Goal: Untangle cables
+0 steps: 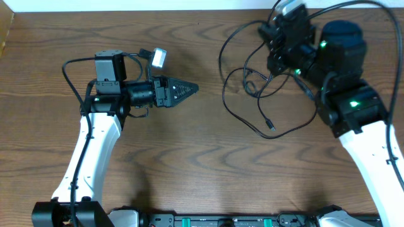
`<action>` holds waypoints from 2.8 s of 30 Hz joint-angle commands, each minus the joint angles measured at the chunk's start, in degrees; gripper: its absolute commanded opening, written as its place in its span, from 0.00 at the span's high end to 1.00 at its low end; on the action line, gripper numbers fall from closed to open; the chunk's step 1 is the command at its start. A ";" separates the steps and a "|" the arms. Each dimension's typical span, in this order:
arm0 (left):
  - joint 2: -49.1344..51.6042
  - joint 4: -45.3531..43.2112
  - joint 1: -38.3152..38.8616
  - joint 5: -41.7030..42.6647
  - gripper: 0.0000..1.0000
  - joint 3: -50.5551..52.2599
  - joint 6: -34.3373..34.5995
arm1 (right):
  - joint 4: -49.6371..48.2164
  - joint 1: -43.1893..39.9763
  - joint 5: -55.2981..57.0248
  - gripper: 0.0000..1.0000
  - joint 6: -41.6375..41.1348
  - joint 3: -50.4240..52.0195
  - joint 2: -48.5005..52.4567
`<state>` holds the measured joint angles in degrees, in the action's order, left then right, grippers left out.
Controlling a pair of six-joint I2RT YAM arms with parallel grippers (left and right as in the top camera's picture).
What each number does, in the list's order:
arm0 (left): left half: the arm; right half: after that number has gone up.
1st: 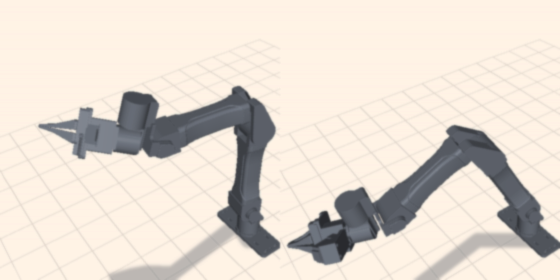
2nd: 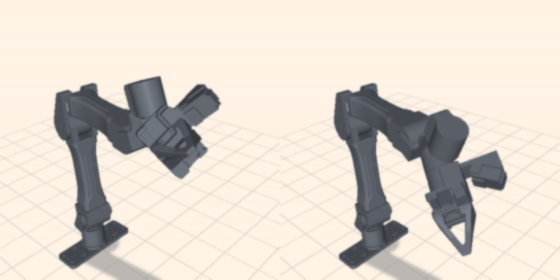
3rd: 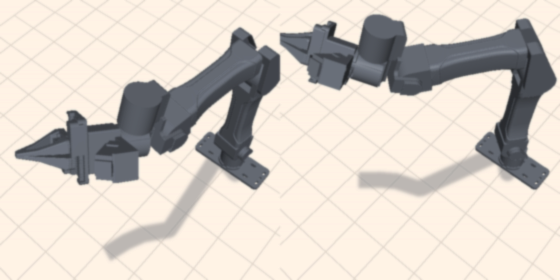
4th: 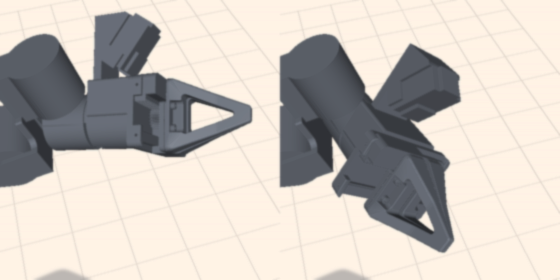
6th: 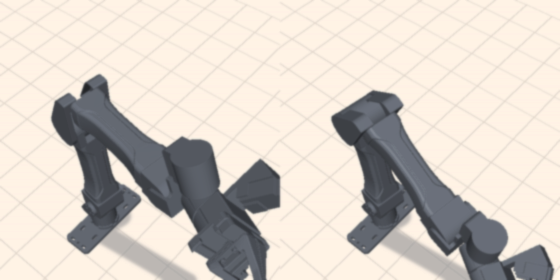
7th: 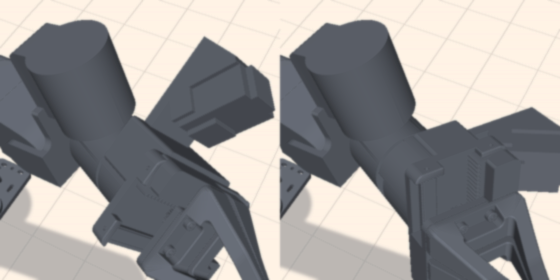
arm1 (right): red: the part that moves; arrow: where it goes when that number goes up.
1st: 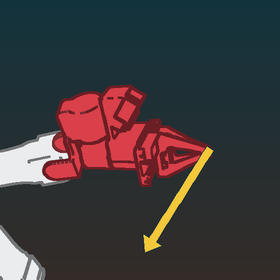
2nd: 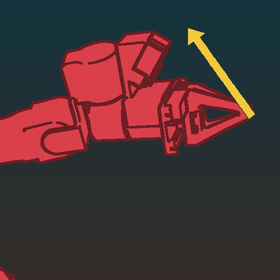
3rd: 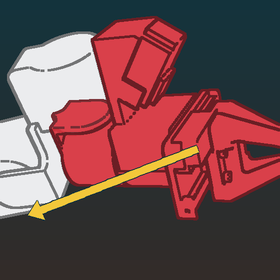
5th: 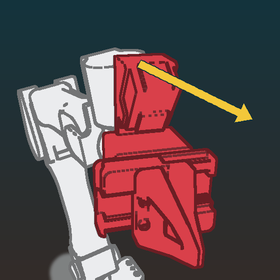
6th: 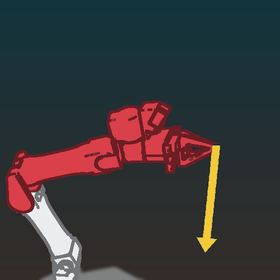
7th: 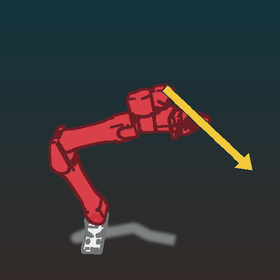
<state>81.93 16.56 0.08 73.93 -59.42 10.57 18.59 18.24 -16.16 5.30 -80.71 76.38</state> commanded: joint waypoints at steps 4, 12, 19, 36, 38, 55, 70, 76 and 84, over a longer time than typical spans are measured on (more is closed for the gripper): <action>0.11 0.11 -0.11 -0.55 0.05 0.35 -0.48 | 6.75 -0.66 3.69 0.99 1.90 -8.83 -1.03; 0.11 0.13 -0.11 -7.50 0.05 0.35 -0.46 | 12.90 -2.93 0.33 0.99 -1.44 -14.08 -1.05; 0.11 0.11 -0.11 -7.80 0.05 0.35 -0.48 | 13.03 -3.76 16.61 0.99 6.60 -14.05 3.17; 0.11 0.11 -0.11 -7.80 0.05 0.35 -0.48 | 11.26 -9.16 24.30 0.99 10.23 -13.99 10.86; 0.11 0.11 -0.11 -7.80 0.05 0.35 -0.48 | 8.11 -11.93 25.05 0.99 10.51 -13.99 10.86; 0.11 0.11 -0.11 -7.80 0.05 0.35 -0.48 | -20.68 -38.80 22.05 0.99 11.43 -14.12 20.44; 0.11 0.11 -0.11 -7.80 0.04 0.35 -0.48 | -17.70 -40.02 26.84 0.99 8.52 -50.10 52.19; 0.11 0.11 -0.11 -7.80 0.05 0.35 -0.48 | -19.23 -43.23 28.92 0.99 12.11 -56.33 56.65; 0.11 0.11 -0.11 -7.80 0.04 0.35 -0.48 | -9.68 -50.90 32.98 0.99 10.88 -56.28 62.79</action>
<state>81.93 16.56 0.08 65.82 -59.42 10.48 5.67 -30.04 14.79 17.72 -136.88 134.15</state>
